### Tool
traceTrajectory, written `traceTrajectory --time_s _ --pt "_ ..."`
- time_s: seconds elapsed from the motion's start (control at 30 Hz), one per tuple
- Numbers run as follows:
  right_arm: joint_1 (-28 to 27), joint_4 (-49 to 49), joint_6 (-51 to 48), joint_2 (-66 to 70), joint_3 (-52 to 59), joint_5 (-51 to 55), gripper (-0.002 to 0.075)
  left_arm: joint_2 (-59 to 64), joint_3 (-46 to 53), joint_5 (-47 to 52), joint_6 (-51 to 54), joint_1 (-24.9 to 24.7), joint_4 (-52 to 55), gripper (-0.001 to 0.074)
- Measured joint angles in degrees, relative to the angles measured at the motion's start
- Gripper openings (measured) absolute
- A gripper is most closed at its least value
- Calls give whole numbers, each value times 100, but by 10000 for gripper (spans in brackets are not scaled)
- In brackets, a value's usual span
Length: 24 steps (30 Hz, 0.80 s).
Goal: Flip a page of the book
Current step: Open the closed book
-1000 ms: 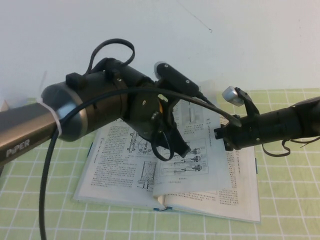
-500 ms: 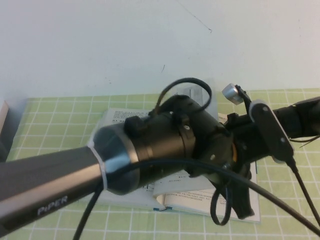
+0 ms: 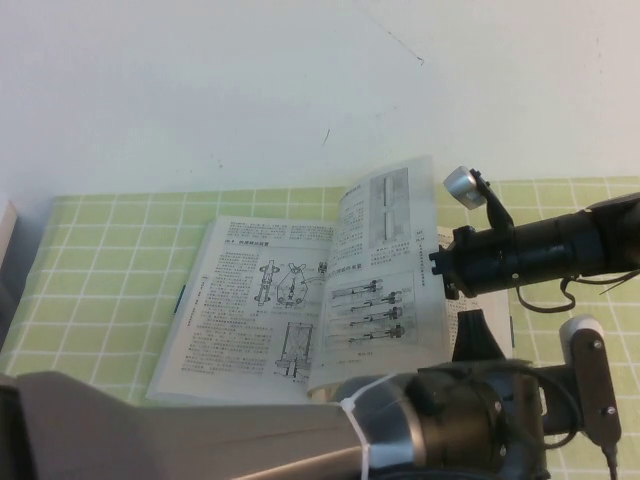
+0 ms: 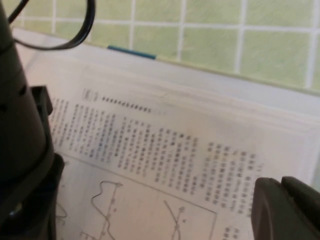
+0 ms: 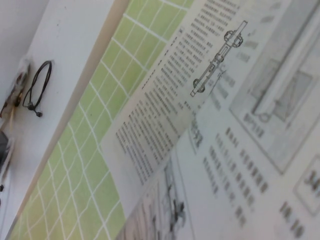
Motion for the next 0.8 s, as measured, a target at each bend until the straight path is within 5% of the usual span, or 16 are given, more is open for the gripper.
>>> traceTrajectory --time_s 0.13,0.8 --pt "0 -11 0 0 0 17 -2 379 21 73 -1076 0 1127 -3" --pt "0 -212 -4 0 0 98 -2 804 21 1453 -2083 0 1954 -3"
